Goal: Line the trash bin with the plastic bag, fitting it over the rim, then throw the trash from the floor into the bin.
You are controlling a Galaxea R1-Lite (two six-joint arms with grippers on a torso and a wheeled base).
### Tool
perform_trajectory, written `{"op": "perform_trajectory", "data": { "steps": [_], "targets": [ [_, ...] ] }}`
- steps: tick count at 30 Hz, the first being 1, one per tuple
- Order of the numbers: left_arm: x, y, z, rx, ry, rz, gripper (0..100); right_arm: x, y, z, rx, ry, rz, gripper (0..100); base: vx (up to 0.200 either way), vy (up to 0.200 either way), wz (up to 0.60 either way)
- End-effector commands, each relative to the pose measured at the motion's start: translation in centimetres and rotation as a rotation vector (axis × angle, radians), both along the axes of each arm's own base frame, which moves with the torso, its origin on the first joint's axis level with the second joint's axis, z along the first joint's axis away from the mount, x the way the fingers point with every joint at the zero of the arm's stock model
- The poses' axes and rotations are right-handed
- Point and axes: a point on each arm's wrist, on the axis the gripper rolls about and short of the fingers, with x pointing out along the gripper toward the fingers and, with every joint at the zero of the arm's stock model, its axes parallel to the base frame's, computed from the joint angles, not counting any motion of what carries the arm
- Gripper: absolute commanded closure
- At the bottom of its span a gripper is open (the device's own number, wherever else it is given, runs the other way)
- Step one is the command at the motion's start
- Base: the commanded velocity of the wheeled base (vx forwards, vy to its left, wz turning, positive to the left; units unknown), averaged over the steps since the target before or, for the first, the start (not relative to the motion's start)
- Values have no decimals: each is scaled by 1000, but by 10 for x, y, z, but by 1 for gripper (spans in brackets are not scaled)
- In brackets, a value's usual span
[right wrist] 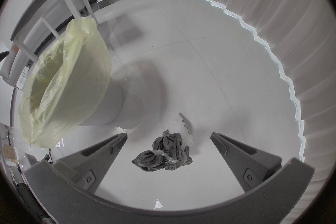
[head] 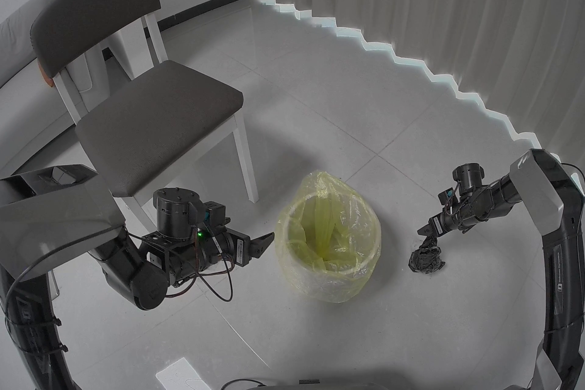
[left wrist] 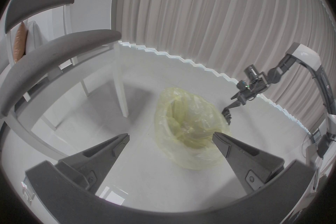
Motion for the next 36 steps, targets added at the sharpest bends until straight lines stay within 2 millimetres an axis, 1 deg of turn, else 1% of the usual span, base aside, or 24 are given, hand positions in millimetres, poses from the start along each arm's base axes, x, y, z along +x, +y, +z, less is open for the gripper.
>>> {"op": "perform_trajectory", "data": {
  "steps": [1, 5, 6, 7, 10, 12, 17, 20, 23, 26, 29, 31, 32, 34, 36],
  "targets": [
    [0, -6, -5, -17, 1, -1, 0, 18, 0, -29, 4, 28, -5, 0, 0, 0, 0],
    [1, -5, -8, -26, -17, 2, 0, 29, -2, -47, 1, 23, -11, 0, 0, 0, 0],
    [1, -5, -9, -26, -17, 2, 0, 29, -2, -48, 1, 24, -12, 0, 0, 0, 0],
    [2, -5, -14, -24, -19, 5, 0, 31, -2, -53, 1, 27, -11, 0, 0, 0, 0],
    [3, -5, -17, -26, -26, 6, 0, 30, 1, -58, 4, 56, -9, 0, 0, 0, 0],
    [4, -4, -20, -25, -24, 7, 0, 32, 6, -64, 0, 75, -8, 0, 0, 0, 0],
    [3, -1, -22, -24, -16, 16, 0, 38, 4, -73, -20, 115, -45, 0, 0, 0, 0],
    [2, 1, -24, -24, -15, 19, 0, 33, 3, -85, -20, 172, -53, 0, 0, 0, 0],
    [2, 4, -25, -22, -17, 24, 0, 29, 1, -91, -22, 212, -59, 0, 0, 0, 0],
    [3, 4, -27, -24, -25, 25, 0, 19, 0, -108, -25, 304, -62, 0, 0, 0, 0],
    [3, 3, -27, -26, -26, 24, 0, 15, 0, -121, -29, 341, -65, 0, 0, 0, 0],
    [3, 3, -28, -25, -25, 25, 0, 13, -3, -124, -32, 352, -63, 0, 0, 0, 0],
    [3, 3, -28, -24, -23, 25, 0, 13, -3, -124, -32, 352, -64, 100, 0, 0, 0],
    [4, 3, -28, -31, -39, 27, 0, 13, -4, -124, -28, 350, -71, 100, 0, 0, 0],
    [5, 4, -28, -35, -51, 28, 0, 15, -4, -120, -28, 343, -71, 100, 0, 0, 0]
  ]
}}
